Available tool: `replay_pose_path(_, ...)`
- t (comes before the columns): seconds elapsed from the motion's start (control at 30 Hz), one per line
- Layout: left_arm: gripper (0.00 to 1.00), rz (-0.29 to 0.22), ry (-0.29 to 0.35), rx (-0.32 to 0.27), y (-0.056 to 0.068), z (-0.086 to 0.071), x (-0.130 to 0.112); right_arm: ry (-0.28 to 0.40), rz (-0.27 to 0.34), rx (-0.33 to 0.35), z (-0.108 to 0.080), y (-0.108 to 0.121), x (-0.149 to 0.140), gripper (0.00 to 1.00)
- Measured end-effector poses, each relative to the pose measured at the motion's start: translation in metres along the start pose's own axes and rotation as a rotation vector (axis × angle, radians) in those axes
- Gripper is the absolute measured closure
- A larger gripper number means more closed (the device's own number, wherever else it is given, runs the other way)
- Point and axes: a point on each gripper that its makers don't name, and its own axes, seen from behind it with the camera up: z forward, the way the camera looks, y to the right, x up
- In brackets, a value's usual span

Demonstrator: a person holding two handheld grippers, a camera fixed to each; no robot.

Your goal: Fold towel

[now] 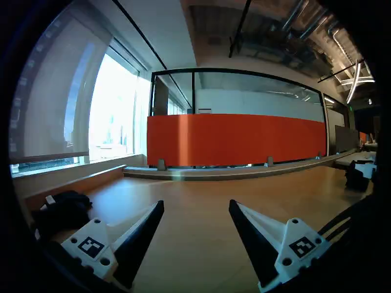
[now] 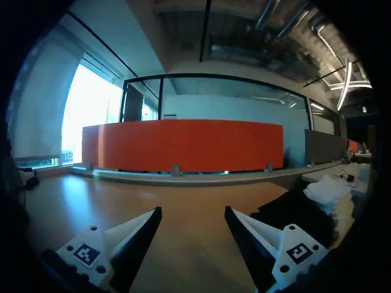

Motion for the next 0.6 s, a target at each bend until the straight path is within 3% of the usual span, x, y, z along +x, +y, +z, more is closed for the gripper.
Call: replay_pose_path(0.6,0.01,0.000,0.000,0.000,0.0005,-0.0007,0.0000,0.001,0.004,0.015,-0.0008,-0.0040,0.0042,0.00)
